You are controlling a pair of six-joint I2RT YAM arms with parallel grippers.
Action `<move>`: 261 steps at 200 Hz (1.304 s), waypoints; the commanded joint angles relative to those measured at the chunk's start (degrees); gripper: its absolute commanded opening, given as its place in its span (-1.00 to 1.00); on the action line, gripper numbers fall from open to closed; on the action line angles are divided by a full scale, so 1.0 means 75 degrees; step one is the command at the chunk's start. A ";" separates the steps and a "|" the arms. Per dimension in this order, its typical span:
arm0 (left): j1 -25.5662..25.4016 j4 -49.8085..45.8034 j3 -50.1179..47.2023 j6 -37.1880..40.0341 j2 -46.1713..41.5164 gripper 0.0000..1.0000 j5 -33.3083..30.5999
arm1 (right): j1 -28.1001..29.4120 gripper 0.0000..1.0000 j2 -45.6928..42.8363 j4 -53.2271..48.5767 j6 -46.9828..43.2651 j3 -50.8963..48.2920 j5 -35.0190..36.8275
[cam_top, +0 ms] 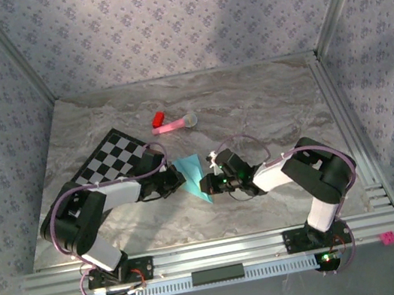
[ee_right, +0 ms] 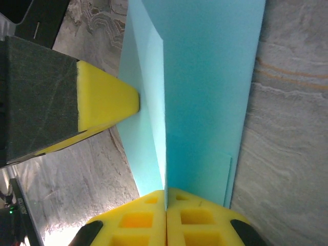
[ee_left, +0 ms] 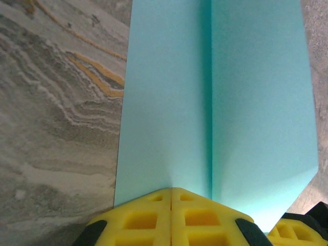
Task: Fold a paper plane with a square sheet of paper (pick it up from the middle)
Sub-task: Fourth fold the wing at the center of the table.
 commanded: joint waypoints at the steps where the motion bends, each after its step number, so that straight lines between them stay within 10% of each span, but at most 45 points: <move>1: -0.0047 -0.0487 -0.0040 0.0086 0.0260 -0.85 -0.0195 | -0.0095 -0.85 -0.0006 0.0383 0.0282 -0.0232 -0.0362; 261: -0.0024 -0.0817 0.0036 0.0215 0.0248 -0.85 -0.0379 | -0.0525 -0.91 0.0462 0.1375 0.0903 -0.0722 -0.1098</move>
